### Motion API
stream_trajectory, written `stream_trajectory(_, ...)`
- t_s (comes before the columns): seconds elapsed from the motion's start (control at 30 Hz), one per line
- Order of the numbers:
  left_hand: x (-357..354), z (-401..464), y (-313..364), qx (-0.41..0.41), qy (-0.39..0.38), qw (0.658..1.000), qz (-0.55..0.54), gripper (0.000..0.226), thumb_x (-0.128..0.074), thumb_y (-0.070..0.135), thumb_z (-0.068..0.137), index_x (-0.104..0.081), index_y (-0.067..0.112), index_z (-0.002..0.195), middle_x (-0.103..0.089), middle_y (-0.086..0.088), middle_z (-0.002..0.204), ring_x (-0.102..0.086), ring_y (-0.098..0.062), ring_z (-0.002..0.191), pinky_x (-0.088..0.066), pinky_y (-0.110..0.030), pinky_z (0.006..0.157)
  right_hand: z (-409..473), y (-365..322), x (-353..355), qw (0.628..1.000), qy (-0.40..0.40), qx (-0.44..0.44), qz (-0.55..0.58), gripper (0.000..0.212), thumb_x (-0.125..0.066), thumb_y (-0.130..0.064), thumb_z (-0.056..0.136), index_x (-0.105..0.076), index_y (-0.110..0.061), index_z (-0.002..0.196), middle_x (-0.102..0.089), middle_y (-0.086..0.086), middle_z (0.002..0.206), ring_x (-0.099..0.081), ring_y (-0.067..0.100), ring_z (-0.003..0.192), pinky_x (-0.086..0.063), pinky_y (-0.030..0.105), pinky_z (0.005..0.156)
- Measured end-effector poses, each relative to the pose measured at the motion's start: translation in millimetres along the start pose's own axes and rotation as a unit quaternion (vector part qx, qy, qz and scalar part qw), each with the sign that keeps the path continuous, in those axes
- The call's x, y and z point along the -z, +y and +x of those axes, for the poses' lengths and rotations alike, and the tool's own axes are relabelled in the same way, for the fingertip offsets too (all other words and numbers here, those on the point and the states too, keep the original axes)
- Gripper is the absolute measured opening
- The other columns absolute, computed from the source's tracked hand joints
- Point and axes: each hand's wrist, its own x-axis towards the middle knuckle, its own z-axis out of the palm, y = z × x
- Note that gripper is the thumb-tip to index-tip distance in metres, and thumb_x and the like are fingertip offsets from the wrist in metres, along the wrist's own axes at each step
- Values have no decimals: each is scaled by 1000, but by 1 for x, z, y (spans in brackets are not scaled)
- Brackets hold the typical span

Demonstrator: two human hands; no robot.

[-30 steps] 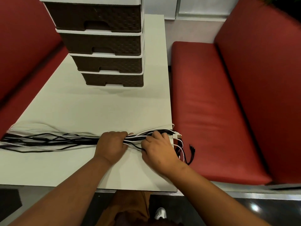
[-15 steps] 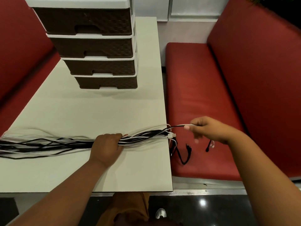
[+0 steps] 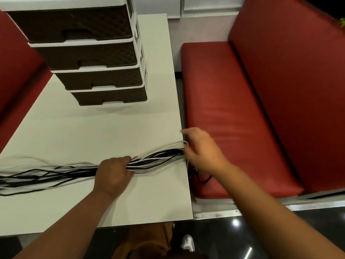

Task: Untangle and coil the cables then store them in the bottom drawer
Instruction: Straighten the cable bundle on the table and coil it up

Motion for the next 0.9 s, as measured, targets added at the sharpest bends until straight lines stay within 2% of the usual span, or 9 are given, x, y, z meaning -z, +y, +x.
stream_trajectory(0.07,0,0,0,-2,-2,1000,0,21,-41,35,73,-50,21,61,-56,0,51,-54,-31,49,-29,-26,47,-5,-34,-27,992,-73,94,-33,62,-57,-43,85,-45,-17,140,-54,4,134,-47,24,127,-36,42,109)
stream_trajectory(0.13,0,1,0,-9,-2,1000,8,22,-41,36,74,-50,21,61,-56,0,52,-55,-30,49,-27,-27,48,-8,-52,-56,978,-125,129,-107,69,-62,-41,81,-40,-18,142,-51,4,135,-41,26,129,-26,50,112)
stream_trajectory(0.17,-1,1,0,-11,0,1000,12,24,-41,37,77,-51,21,62,-57,-1,52,-55,-30,49,-26,-27,48,-8,-55,-66,974,-120,125,-143,64,-62,-36,80,-43,-18,139,-53,5,129,-44,27,124,-26,52,110)
stream_trajectory(0.27,-2,1,-1,-9,10,1000,22,35,-42,42,88,-52,22,61,-57,-2,51,-55,-30,49,-24,-27,49,5,-55,-66,970,-88,111,-197,33,-57,-27,79,-57,-16,111,-61,4,100,-55,30,97,-35,42,85)
stream_trajectory(0.4,-2,1,0,-10,12,1000,18,40,-41,42,91,-54,21,61,-57,-1,50,-54,-29,47,-25,-26,49,17,-45,-36,956,-174,82,-223,19,-55,-28,87,-51,-15,99,-66,6,91,-60,31,82,-30,32,62)
stream_trajectory(0.5,-2,1,-1,-3,4,1000,7,40,-41,43,90,-56,20,61,-58,-1,51,-54,-29,48,-29,-27,49,18,-32,-14,953,-236,36,-187,19,-56,-36,89,-45,-20,86,-56,-2,74,-51,24,72,-29,32,52)
stream_trajectory(0.67,-5,0,-4,-4,-1,1000,2,36,-41,42,85,-65,20,70,-64,-1,59,-59,-29,54,-39,-29,50,9,-7,5,948,-292,-51,-116,16,-53,-42,91,-50,-27,87,-55,-8,77,-53,18,74,-34,33,62)
stream_trajectory(0.8,-4,0,-2,-7,-3,1000,1,31,-43,38,84,-63,20,68,-63,-2,57,-58,-30,53,-34,-27,50,2,-5,5,943,-312,-103,44,21,-56,-37,94,-51,-19,85,-55,-4,71,-54,13,58,-40,25,50)
stream_trajectory(0.9,0,-1,-2,-7,-28,1000,9,26,-42,35,80,-54,19,64,-57,1,53,-52,-27,49,-25,-27,49,4,-7,9,936,-308,-117,122,25,-60,-37,94,-52,-14,87,-51,2,70,-52,14,56,-47,27,51)
